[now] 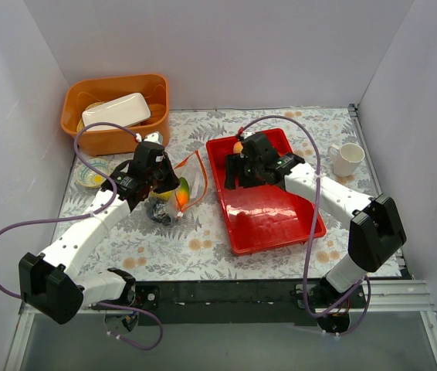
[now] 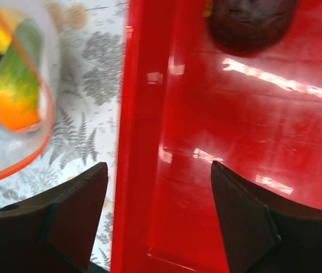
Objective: Place the food in the zip-top bag and seal the zipper
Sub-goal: Place the fake fruit in the zipper food storage bag, then pick up the fake fruit from the bin.
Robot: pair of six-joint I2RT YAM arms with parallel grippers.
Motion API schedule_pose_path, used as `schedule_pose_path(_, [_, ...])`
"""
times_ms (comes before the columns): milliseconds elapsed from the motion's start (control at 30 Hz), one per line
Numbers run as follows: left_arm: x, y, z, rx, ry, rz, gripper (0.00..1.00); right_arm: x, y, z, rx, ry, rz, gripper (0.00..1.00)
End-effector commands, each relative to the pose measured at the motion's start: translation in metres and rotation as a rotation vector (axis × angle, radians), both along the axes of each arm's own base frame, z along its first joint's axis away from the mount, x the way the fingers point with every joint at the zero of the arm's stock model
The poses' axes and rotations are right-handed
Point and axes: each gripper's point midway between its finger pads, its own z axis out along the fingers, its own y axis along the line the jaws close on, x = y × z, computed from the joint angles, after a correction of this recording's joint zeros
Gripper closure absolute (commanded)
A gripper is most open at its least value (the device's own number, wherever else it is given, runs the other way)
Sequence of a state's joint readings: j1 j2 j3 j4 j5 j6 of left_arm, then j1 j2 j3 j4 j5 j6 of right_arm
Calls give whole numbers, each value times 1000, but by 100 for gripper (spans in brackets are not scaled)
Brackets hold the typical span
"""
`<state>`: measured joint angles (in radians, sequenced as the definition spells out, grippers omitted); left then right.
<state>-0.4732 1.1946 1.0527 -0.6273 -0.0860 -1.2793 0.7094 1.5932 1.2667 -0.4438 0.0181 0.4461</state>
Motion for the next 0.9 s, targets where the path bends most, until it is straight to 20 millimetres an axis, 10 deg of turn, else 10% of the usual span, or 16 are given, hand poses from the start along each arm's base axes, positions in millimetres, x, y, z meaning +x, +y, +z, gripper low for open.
schedule_pose_path(0, [-3, -6, 7, -20, -12, -36, 100, 20, -33, -2, -10, -16, -111, 18])
schedule_pose_path(433, [0, -6, 10, -25, -29, -40, 100, 78, -130, -15, -320, -30, -311, 4])
schedule_pose_path(867, [-2, -11, 16, -57, -45, -57, 100, 132, -146, -34, -361, -33, -323, 4])
